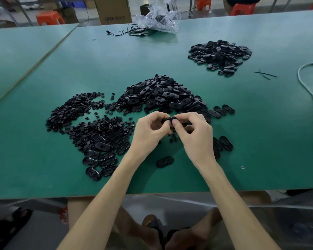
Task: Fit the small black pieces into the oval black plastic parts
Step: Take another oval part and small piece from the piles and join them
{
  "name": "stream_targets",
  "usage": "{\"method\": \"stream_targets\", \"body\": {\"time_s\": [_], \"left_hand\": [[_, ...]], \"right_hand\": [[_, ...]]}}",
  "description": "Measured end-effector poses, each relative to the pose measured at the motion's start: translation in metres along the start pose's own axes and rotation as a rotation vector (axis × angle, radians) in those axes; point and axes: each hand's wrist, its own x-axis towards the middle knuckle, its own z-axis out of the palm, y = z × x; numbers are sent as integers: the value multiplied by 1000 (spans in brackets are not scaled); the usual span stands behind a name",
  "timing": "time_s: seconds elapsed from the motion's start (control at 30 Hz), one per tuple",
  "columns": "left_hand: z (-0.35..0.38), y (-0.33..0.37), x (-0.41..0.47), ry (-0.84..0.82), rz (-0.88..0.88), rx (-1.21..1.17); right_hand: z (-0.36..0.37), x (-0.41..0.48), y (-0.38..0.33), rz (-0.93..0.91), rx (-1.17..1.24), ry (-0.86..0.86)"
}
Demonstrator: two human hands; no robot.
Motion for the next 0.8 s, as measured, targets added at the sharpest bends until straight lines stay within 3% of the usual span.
{"method": "stream_targets", "body": {"time_s": [0.3, 0.5, 0.8], "left_hand": [[1, 2, -1, 41, -3, 98], [-1, 4, -1, 29, 31, 29], [-2, 2, 0, 19, 26, 27]], "right_hand": [[1, -1, -3, -39, -29, -25], [1, 1, 1, -11, 53, 16], [0, -1, -1, -150, 33, -13]]}}
